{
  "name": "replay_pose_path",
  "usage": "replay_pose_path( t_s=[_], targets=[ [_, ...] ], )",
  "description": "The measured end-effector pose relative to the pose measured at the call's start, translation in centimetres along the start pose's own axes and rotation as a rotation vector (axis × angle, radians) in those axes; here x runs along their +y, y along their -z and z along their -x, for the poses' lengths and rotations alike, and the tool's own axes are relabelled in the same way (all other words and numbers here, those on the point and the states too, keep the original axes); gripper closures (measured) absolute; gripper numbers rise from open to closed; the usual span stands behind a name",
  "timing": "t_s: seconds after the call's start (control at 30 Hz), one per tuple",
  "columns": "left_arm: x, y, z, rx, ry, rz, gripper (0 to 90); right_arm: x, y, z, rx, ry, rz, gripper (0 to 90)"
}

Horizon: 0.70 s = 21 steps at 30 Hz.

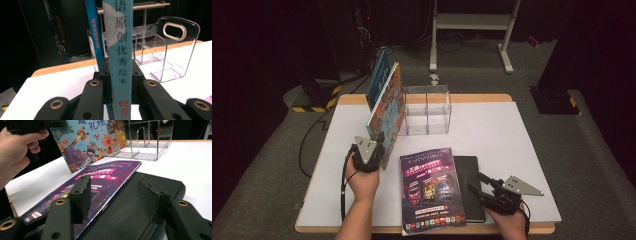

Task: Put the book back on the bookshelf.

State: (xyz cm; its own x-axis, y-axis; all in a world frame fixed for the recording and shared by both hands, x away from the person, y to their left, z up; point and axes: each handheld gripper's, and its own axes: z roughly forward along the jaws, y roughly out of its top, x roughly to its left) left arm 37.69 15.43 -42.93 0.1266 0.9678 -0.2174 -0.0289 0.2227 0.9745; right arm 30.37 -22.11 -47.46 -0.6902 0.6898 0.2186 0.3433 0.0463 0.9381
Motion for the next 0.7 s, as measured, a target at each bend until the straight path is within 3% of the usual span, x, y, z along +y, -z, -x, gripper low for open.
replay_pose_path(
  t_s=[0.33, 0.7],
  targets=[
    [-0.1, -1.0, 0.7, 0.019, -0.018, 0.004, 79.0, 0.0, -0.1, -0.1, 0.008, -0.002, 0.0, 44.7],
    [-0.1, -1.3, 1.2, 0.095, 0.002, 0.016, 78.8, 0.0, -0.3, 0.0, 0.019, -0.002, -0.004, 44.7]
  ],
)
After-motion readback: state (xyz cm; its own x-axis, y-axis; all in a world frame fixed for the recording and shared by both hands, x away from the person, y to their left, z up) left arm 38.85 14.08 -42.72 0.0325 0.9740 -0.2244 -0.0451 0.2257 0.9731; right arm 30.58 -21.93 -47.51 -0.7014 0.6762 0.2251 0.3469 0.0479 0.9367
